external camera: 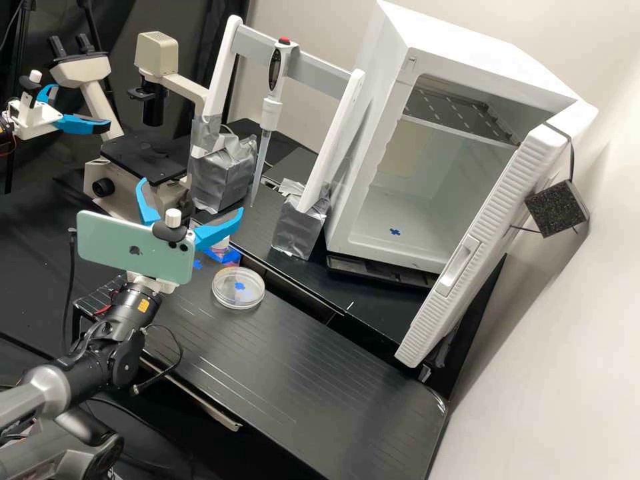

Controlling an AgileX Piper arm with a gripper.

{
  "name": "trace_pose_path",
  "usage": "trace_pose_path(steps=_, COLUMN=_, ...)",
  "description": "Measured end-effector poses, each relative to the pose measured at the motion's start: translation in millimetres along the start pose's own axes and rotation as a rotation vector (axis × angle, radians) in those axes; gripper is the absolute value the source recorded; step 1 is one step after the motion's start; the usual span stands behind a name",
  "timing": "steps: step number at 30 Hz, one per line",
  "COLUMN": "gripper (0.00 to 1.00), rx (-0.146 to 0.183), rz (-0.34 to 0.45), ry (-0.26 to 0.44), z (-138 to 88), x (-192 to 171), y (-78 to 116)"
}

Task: Move the petri dish to the bench

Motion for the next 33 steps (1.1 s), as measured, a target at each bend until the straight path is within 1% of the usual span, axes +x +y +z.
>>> trace_pose_path(steps=1, gripper=1.00, rx=-0.024, rz=0.013, ry=-0.016, z=0, x=4, y=0.5)
trace_pose_path(steps=2, gripper=1.00, rx=-0.028, rz=0.015, ry=-0.045, z=2, x=10, y=-1.4)
trace_pose_path(steps=3, gripper=1.00, rx=-0.025, rz=0.041, ry=-0.084, z=5, x=12, y=-0.2)
trace_pose_path(steps=4, gripper=1.00, rx=-0.021, rz=0.049, ry=-0.114, z=8, x=15, y=-1.2)
trace_pose_path(steps=5, gripper=1.00, rx=-0.052, rz=0.050, ry=-0.146, z=11, x=17, y=-3.8)
trace_pose_path(steps=6, gripper=1.00, rx=-0.050, rz=0.063, ry=-0.172, z=14, x=18, y=-4.2)
trace_pose_path(steps=7, gripper=1.00, rx=-0.067, rz=0.067, ry=-0.186, z=14, x=19, y=-5.7)
trace_pose_path(steps=9, gripper=1.00, rx=-0.082, rz=0.078, ry=-0.219, z=17, x=20, y=-7.3)
trace_pose_path(steps=11, gripper=1.00, rx=-0.096, rz=0.084, ry=-0.219, z=18, x=21, y=-9.2)
trace_pose_path(steps=12, gripper=1.00, rx=-0.098, rz=0.108, ry=-0.201, z=19, x=21, y=-11.2)
trace_pose_path(steps=13, gripper=1.00, rx=-0.095, rz=0.161, ry=-0.166, z=18, x=20, y=-10.4)
trace_pose_path(steps=14, gripper=1.00, rx=-0.093, rz=0.191, ry=-0.148, z=18, x=21, y=-10.8)
trace_pose_path(steps=16, gripper=1.00, rx=-0.091, rz=0.231, ry=-0.134, z=19, x=22, y=-11.5)
trace_pose_path(steps=24, gripper=1.00, rx=-0.091, rz=0.222, ry=-0.177, z=26, x=30, y=-17.8)
trace_pose_path(steps=29, gripper=1.00, rx=-0.101, rz=0.229, ry=-0.206, z=30, x=39, y=-17.4)
trace_pose_path(steps=33, gripper=1.00, rx=-0.095, rz=0.246, ry=-0.237, z=36, x=48, y=-15.1)
